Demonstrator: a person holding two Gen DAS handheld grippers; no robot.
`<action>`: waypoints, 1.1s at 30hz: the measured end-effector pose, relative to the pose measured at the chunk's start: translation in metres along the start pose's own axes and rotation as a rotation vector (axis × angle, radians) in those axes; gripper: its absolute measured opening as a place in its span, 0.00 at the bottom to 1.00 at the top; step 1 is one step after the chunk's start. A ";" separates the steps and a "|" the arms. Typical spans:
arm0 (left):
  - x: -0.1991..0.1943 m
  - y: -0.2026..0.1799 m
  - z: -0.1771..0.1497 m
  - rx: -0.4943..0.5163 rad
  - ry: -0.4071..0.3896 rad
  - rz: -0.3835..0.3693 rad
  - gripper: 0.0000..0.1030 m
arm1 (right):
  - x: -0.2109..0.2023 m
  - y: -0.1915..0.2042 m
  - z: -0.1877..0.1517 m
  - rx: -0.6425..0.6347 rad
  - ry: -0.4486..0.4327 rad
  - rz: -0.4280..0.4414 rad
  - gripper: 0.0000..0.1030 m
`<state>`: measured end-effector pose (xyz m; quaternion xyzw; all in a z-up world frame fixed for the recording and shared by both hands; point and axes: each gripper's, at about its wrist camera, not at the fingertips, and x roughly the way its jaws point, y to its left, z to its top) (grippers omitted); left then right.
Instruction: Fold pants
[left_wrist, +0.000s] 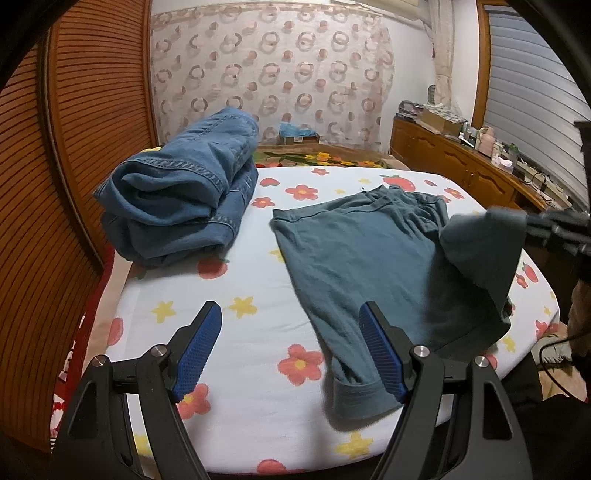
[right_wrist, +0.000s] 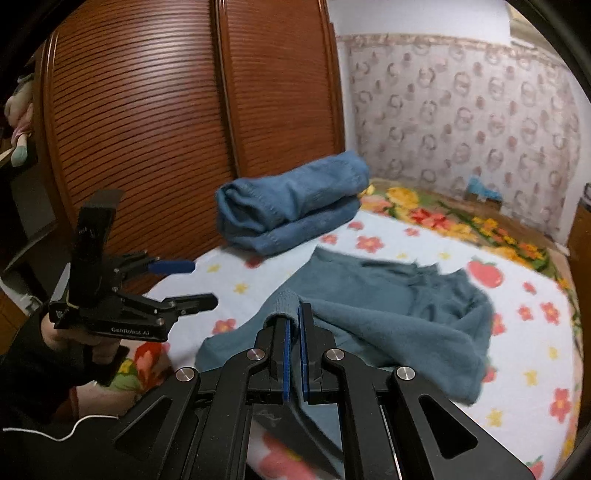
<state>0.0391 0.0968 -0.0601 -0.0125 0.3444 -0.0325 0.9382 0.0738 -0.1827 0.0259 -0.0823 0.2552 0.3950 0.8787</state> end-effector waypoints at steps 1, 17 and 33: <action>0.001 0.001 -0.001 -0.001 0.002 0.001 0.75 | 0.004 -0.003 -0.004 0.004 0.013 0.009 0.04; 0.012 -0.013 0.000 0.010 0.009 -0.013 0.75 | 0.051 -0.040 -0.050 0.035 0.167 0.023 0.24; 0.024 -0.045 0.001 0.061 0.009 -0.087 0.75 | 0.005 -0.044 -0.060 0.092 0.098 -0.113 0.26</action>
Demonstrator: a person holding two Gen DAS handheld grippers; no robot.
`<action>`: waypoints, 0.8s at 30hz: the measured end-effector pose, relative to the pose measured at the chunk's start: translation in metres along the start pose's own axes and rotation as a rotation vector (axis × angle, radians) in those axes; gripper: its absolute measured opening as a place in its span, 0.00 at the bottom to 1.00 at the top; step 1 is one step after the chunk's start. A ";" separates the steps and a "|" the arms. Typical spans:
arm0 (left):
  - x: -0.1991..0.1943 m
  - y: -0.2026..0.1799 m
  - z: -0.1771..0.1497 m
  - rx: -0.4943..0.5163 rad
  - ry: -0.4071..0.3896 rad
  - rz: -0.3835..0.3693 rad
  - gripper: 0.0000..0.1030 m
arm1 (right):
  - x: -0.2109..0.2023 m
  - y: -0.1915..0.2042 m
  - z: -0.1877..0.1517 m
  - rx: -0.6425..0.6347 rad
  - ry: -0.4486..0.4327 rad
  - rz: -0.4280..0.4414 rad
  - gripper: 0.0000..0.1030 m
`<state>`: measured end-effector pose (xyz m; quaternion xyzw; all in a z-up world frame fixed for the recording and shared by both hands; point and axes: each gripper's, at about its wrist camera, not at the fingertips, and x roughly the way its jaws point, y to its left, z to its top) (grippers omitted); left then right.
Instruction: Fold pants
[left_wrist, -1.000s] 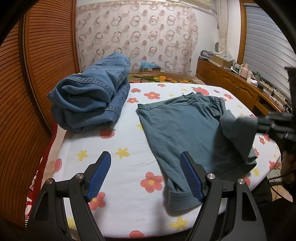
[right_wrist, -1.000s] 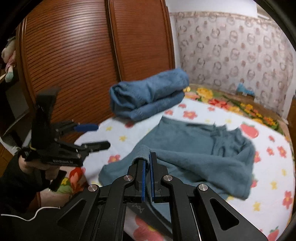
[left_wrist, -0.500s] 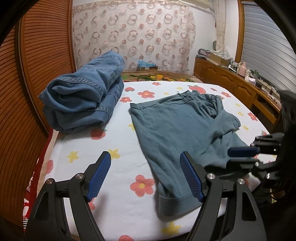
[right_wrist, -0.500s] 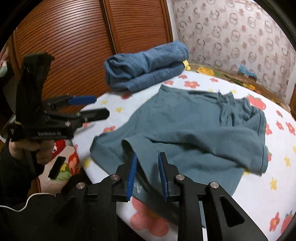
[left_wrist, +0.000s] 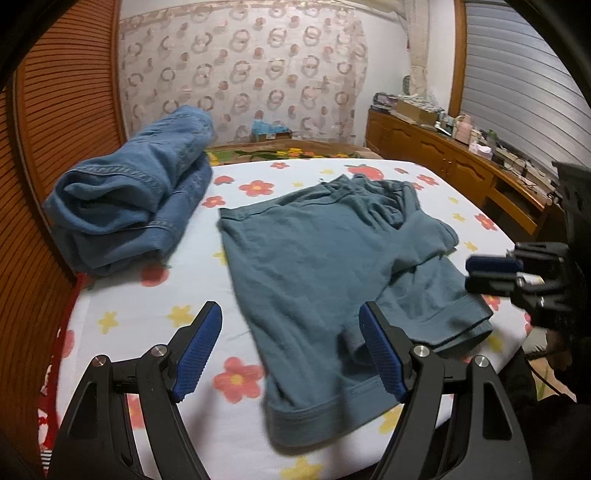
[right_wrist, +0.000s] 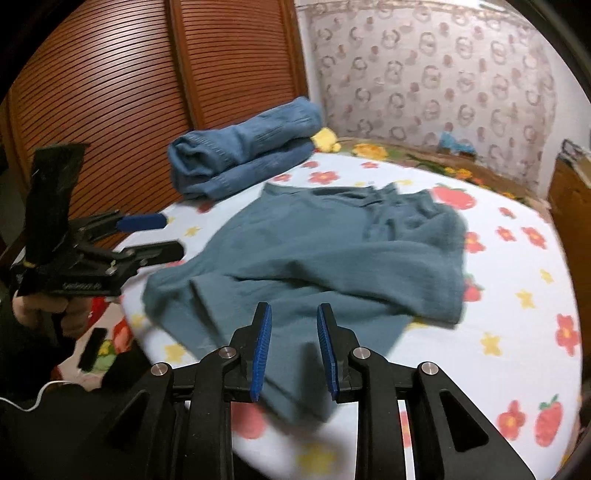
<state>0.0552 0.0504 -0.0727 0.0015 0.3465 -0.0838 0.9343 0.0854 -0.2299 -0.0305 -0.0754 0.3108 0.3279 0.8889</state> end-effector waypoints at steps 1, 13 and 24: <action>0.003 -0.002 0.000 -0.002 0.003 -0.010 0.75 | -0.001 -0.003 -0.001 0.006 -0.003 -0.007 0.26; 0.022 -0.026 -0.007 0.018 0.057 -0.080 0.72 | 0.026 -0.036 0.008 0.041 0.011 -0.182 0.38; 0.031 -0.028 -0.012 0.024 0.090 -0.077 0.71 | 0.053 -0.052 0.021 0.102 0.084 -0.192 0.39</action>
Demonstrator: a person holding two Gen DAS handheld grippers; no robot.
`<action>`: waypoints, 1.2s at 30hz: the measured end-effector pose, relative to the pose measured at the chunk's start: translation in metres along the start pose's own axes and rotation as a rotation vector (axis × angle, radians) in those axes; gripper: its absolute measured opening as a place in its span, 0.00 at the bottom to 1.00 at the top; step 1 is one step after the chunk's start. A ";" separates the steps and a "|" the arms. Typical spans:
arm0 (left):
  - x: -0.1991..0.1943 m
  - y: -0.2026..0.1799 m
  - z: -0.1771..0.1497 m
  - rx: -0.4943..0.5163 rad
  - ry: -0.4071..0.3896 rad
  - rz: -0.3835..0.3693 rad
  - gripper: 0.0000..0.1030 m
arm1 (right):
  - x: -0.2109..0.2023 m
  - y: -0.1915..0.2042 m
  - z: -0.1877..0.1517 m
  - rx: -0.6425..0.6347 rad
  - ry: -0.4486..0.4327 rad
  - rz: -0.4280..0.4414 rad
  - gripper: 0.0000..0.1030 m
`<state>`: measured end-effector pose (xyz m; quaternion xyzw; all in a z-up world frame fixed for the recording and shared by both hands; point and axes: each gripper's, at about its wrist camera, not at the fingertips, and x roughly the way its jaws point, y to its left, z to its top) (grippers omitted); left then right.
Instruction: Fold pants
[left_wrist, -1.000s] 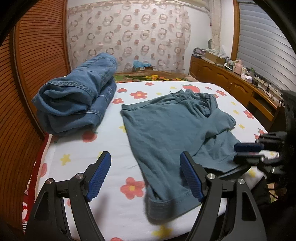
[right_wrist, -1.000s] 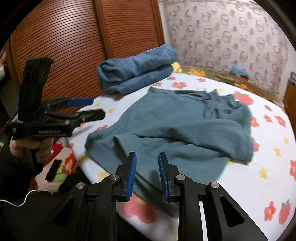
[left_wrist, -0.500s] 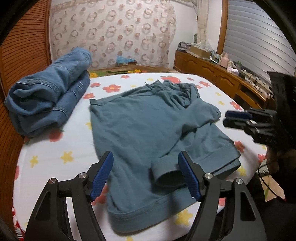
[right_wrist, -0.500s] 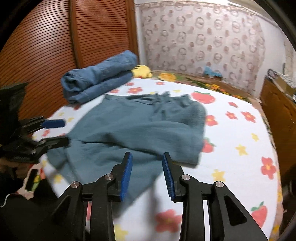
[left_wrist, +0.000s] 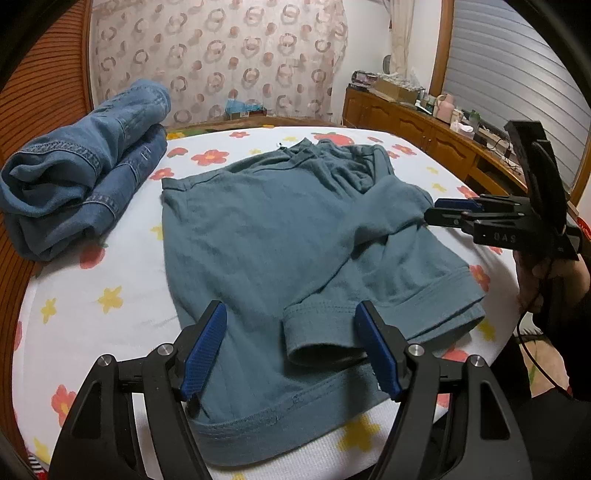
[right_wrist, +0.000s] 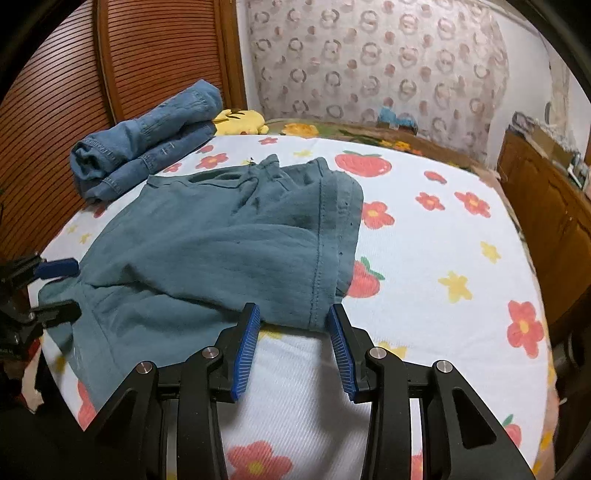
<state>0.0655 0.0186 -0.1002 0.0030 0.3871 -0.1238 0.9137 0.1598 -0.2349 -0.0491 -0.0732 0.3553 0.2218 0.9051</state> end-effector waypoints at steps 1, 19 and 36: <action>0.000 0.000 0.000 -0.001 0.001 -0.002 0.69 | 0.002 0.000 0.000 0.005 0.004 -0.001 0.39; -0.023 -0.020 0.002 0.058 -0.035 -0.097 0.11 | -0.016 -0.012 0.004 -0.021 -0.049 0.019 0.03; -0.091 0.012 0.004 -0.026 -0.165 -0.059 0.08 | -0.022 0.027 0.093 -0.180 -0.184 0.075 0.02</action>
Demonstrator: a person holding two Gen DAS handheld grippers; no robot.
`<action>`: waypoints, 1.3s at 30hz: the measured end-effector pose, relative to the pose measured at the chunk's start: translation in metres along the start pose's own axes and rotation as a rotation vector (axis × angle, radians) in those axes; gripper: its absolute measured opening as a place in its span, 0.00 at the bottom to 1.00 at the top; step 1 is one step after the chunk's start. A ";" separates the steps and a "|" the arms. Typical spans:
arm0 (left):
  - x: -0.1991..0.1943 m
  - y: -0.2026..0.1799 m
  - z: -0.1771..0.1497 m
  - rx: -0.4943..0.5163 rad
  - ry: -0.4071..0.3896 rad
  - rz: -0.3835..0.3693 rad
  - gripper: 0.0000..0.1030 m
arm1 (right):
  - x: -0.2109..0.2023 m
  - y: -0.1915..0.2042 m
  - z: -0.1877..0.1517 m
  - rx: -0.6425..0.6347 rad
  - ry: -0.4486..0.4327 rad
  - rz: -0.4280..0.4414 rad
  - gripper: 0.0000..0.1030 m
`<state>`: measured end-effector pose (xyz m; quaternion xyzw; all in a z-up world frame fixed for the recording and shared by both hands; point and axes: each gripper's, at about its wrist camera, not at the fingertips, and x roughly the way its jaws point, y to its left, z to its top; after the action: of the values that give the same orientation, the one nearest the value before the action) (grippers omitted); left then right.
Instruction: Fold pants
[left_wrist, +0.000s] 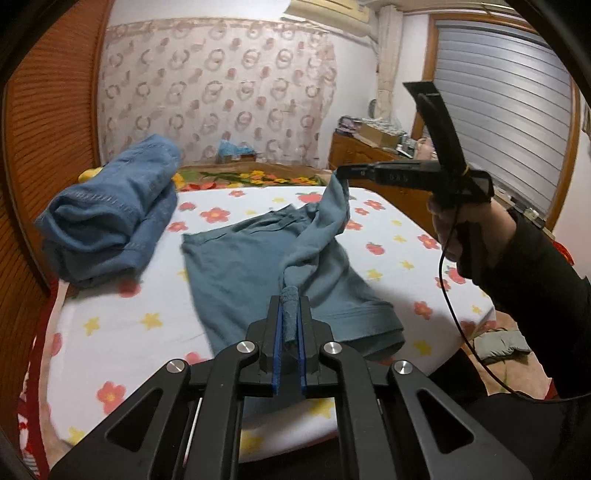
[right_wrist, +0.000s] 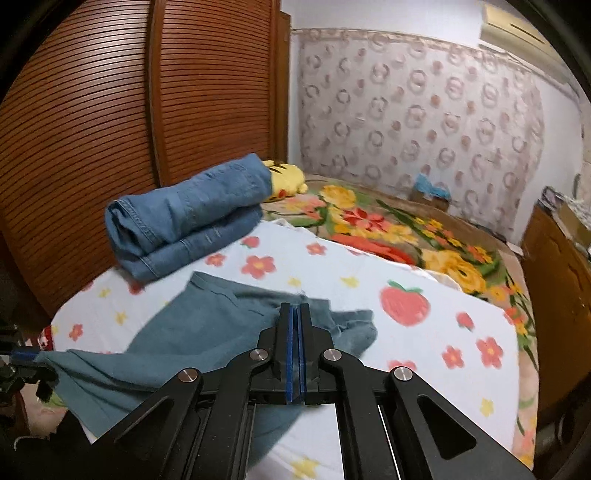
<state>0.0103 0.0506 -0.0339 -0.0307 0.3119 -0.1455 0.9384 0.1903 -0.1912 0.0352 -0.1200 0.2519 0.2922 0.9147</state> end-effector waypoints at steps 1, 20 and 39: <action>-0.001 0.003 -0.001 -0.005 0.003 0.008 0.08 | 0.002 0.000 -0.001 -0.002 0.003 0.005 0.02; 0.030 0.038 -0.040 -0.079 0.127 0.081 0.08 | 0.020 0.008 -0.016 0.009 0.077 0.072 0.22; 0.034 0.037 -0.042 -0.068 0.137 0.105 0.08 | -0.057 0.034 -0.103 0.055 0.127 0.108 0.23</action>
<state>0.0204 0.0778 -0.0929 -0.0362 0.3811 -0.0871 0.9197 0.0896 -0.2295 -0.0241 -0.0991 0.3235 0.3259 0.8828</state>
